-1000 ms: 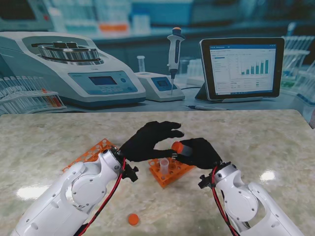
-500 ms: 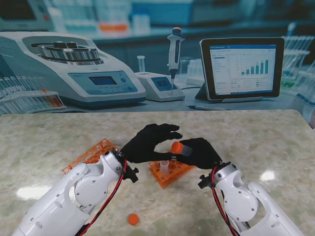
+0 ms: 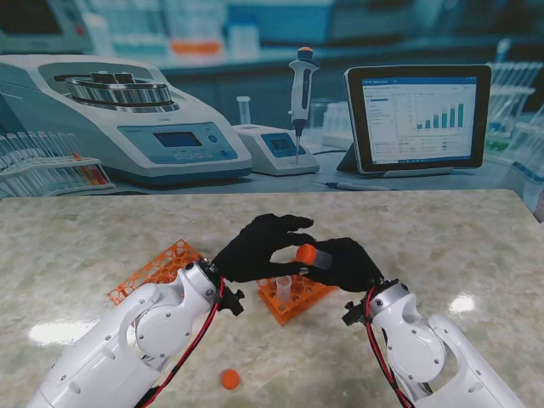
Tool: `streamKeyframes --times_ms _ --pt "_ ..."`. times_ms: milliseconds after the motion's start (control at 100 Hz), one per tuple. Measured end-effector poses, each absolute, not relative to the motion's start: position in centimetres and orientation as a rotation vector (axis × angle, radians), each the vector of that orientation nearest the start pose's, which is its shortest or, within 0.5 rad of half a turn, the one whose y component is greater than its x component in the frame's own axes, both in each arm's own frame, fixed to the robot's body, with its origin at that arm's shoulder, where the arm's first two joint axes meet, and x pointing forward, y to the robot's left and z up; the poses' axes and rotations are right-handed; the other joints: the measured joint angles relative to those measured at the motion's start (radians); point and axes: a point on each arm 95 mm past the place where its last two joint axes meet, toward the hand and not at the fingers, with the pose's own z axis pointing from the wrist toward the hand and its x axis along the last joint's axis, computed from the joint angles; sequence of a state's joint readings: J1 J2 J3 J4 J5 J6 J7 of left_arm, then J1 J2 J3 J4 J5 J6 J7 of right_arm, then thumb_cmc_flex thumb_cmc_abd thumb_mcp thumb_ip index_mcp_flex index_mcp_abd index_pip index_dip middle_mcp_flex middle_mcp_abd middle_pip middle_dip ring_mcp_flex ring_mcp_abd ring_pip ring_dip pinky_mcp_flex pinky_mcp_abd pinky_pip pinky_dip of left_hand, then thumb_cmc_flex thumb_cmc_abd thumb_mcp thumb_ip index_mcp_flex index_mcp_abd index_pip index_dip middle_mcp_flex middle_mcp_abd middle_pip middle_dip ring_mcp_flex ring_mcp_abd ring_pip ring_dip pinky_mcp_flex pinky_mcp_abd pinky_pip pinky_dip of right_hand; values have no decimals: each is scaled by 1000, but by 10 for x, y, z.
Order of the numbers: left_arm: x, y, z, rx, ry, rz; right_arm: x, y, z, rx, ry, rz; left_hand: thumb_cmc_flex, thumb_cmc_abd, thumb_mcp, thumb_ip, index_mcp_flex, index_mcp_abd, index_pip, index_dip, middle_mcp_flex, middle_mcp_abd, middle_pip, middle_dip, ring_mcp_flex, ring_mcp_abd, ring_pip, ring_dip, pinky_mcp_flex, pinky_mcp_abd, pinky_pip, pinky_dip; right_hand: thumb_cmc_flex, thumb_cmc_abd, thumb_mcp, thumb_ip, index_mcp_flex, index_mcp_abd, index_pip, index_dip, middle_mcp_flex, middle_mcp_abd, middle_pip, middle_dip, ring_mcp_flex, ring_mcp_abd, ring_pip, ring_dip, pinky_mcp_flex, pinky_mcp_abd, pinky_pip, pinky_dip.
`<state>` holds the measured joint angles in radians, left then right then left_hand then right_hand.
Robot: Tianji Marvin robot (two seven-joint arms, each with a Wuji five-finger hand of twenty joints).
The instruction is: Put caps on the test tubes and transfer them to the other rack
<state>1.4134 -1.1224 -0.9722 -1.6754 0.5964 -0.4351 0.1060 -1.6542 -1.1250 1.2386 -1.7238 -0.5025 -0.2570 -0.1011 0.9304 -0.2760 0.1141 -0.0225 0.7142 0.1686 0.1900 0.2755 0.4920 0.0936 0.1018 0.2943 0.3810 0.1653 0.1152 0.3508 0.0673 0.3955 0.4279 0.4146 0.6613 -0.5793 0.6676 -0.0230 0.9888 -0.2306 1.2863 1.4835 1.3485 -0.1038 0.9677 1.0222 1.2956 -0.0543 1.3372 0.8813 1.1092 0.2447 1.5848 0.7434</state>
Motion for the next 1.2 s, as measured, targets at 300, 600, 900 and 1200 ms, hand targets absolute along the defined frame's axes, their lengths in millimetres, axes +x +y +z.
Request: streamKeyframes --times_ms 300,600,900,1200 --pt "378 -125 -254 -995 1480 -2436 371 31 -289 -1736 -1438 -2592 100 -1 -115 -23 22 1 38 25 52 -35 30 0 30 -5 9 9 7 0 15 0 0 0 0 0 0 0 10 1 0 0 0 0 0 0 0 0 0 0 0 0" --pt "378 -127 -253 -989 1491 -2433 371 30 -289 -1740 -1441 -2590 124 -1 -125 -33 19 1 42 24 60 -35 37 0 42 -5 11 18 8 0 16 0 0 0 0 0 0 0 17 1 0 0 0 0 0 0 0 0 0 0 0 0" --pt "378 -128 -254 -970 1513 -2421 371 30 -290 -1740 -1451 -2581 133 -24 -13 -54 -46 1 69 4 60 -36 37 0 42 -5 11 18 8 0 16 0 0 0 0 0 0 0 19 2 0 0 0 0 0 0 0 0 0 1 -1 0" --pt "379 -131 -253 -949 1530 -2422 372 29 -290 -1738 -1456 -2577 136 -56 102 -63 -95 1 98 4 60 -36 37 0 42 -6 12 18 8 0 16 0 0 0 0 0 0 0 20 2 0 0 0 0 0 0 0 0 -2 3 -7 -1"
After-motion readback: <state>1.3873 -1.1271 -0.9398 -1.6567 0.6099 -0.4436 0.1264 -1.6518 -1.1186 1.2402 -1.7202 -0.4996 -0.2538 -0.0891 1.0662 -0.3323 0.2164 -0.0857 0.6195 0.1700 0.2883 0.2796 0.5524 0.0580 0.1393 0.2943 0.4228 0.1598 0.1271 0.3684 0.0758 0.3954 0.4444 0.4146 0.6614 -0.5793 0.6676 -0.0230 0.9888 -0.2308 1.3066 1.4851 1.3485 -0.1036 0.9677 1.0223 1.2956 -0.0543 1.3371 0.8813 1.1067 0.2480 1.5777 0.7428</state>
